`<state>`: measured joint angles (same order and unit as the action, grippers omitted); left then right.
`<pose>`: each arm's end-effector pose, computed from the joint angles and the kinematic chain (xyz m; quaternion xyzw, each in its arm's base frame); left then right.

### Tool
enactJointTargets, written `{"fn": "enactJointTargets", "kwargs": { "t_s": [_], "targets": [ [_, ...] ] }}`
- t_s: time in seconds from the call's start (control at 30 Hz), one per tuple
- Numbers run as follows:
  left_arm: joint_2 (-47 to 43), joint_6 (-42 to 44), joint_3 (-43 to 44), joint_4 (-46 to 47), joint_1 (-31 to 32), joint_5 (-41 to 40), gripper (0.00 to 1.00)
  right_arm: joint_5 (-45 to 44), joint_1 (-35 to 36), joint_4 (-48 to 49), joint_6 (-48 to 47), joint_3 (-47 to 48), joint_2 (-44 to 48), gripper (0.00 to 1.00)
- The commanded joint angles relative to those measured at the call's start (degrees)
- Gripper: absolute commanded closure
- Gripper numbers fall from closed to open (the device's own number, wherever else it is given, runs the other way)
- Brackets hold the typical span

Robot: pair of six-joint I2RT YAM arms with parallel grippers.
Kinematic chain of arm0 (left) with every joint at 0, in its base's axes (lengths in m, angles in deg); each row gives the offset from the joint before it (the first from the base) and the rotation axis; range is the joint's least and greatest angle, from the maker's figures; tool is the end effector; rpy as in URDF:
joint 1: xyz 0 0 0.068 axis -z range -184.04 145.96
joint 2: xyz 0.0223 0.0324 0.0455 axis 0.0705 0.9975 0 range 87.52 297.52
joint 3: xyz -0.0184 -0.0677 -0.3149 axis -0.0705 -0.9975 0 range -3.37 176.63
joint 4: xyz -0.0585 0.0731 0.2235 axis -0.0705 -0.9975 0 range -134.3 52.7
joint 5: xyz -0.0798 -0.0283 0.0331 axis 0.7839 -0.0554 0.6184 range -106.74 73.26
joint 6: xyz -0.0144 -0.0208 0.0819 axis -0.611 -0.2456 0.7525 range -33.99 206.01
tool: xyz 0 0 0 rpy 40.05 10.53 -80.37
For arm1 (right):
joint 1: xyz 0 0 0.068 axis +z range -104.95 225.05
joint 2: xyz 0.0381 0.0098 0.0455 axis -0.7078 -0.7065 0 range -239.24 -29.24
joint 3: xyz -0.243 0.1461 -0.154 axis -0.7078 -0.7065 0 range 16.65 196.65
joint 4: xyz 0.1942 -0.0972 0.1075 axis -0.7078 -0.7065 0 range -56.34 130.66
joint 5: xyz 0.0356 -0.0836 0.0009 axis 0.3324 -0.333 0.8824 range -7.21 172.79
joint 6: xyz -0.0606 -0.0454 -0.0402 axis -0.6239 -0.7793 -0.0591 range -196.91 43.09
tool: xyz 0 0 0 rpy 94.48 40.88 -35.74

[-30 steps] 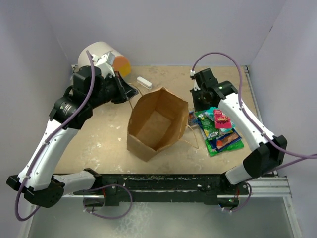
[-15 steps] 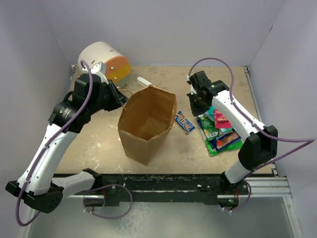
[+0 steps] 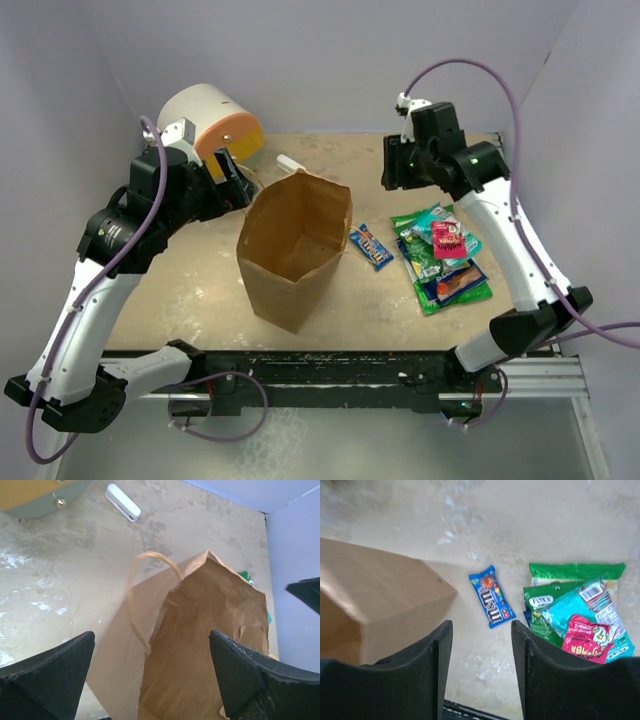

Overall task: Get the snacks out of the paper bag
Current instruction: Reset both arms

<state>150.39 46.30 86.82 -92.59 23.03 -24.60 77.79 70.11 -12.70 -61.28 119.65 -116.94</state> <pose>0.1645 -0.0725 0.4806 -0.1292 0.8459 -0.2339 0.4616 0.2976 0.1319 0.4536 -0.0548 0.8967 0.1154 0.4238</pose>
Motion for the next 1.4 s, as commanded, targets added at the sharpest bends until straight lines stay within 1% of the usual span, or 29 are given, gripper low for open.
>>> {"fn": "enactJointTargets", "kwargs": {
  "t_s": [0.0, 0.03, 0.07, 0.1, 0.2, 0.37, 0.47, 0.6, 0.73, 0.87, 0.97, 1.17, 1.23, 1.3, 1.33, 1.37],
  "targets": [
    [-1.42, 3.07, 4.46, -3.16, -0.22, -5.07, 0.01, 1.51, -0.1, -2.16, 0.21, 8.26, 3.47, 0.4],
    [-1.43, 3.85, 5.38, -4.01, -0.25, -5.78, 0.01, 2.0, -0.09, -2.06, 0.66, 9.6, 4.15, 0.27],
    [-1.37, 4.51, 6.61, -4.89, -0.26, -6.8, 0.01, 2.27, -0.1, -1.88, 1.19, 10.95, 4.78, 0.09],
    [-1.32, 5.74, 8.03, -5.78, -0.26, -7.87, 0.01, 2.62, -0.1, -1.67, 1.45, 12.41, 5.46, 0.01],
    [-1.11, 10.35, 12.61, -6.57, -0.21, -9.91, 0.01, 4.15, -0.1, -1.76, 1.41, 16.94, 7.77, 0.0],
    [-0.3, 19.34, 22.87, -4.08, -0.21, -8.09, 0.01, 5.44, -0.1, -2.65, 1.07, 26.16, 11.06, 0.01],
    [-0.03, 22.67, 28.77, -2.55, -0.2, -6.91, 0.01, 5.14, -0.1, -1.13, 1.38, 27.44, 14.79, 0.01],
    [-0.7, 25.02, 33.07, -0.43, -0.18, -6.04, 0.01, 1.14, -0.1, 0.04, 3.2, 25.99, 19.73, 0.01],
    [-2.12, 25.78, 34.28, 1.8, -0.18, -5.6, 0.01, -1.73, -0.1, -0.3, 3.76, 24.49, 23.01, 0.0],
    [-2.71, 26.76, 34.64, 2.68, -0.18, -5.42, 0.01, -3.96, -0.1, -2.1, 4.14, 24.96, 23.23, 0.01],
    [-2.46, 26.79, 35.3, 2.01, -0.16, -5.5, 0.01, -4.14, -0.09, -2.97, 4.63, 25.3, 23.16, 0.0],
    [-2.83, 26.3, 33.87, 2.08, -0.18, -5.77, 0.01, -4.77, -0.1, -4.54, 5.06, 26.97, 21.65, 0.01],
    [-3.01, 26.39, 33.62, 2.0, -0.22, -5.96, 0.01, -5.02, -0.1, -4.41, 5.01, 26.96, 21.65, 0.0],
    [-3.02, 26.52, 33.55, 1.92, -0.18, -6.38, 0.01, -6.17, -0.1, -1.99, 3.2, 24.36, 23.24, 0.01],
    [-3.02, 26.53, 33.48, 1.86, -0.2, -6.64, 0.01, -3.96, -0.1, -1.12, 3.23, 22.96, 24.06, 0.01],
    [-3.02, 26.52, 33.43, 1.85, -0.18, -6.84, 0.01, -4.36, -0.1, -0.9, 4.8, 22.84, 24.13, 0.01]
  ]
}}
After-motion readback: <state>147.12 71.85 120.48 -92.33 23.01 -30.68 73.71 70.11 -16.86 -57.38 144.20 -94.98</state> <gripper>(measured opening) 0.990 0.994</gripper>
